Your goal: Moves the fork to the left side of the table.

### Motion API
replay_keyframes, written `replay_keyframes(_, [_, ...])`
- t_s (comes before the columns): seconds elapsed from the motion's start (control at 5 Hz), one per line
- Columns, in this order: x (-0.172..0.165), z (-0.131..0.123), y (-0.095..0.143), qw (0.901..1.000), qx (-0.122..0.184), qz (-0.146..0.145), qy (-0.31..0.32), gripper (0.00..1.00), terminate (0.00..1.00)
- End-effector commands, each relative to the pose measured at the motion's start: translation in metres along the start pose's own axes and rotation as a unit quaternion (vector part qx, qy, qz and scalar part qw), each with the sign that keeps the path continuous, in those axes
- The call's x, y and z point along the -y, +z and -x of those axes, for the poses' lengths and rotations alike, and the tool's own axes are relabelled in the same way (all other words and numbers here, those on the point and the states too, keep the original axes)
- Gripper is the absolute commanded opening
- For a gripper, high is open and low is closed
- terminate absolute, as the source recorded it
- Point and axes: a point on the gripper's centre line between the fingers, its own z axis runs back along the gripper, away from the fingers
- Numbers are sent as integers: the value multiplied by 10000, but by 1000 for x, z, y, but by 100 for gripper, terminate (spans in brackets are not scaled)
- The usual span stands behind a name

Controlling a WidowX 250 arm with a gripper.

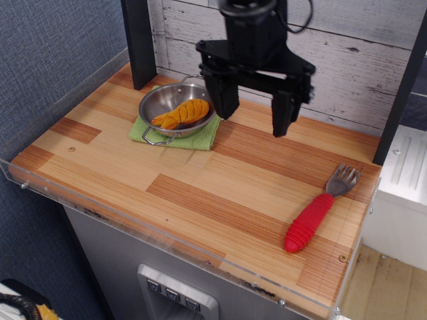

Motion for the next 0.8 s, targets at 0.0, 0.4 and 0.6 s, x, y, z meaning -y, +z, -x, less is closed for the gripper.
replay_keyframes(0.0, [34, -1, -34, 9985, 130, -332, -413, 100, 0])
replay_keyframes(0.4, [35, 3, -71, 9972, 9, -197, -726, 100, 0])
replay_keyframes(0.6, [38, 6, -83, 9963, -133, -212, -825, 100, 0])
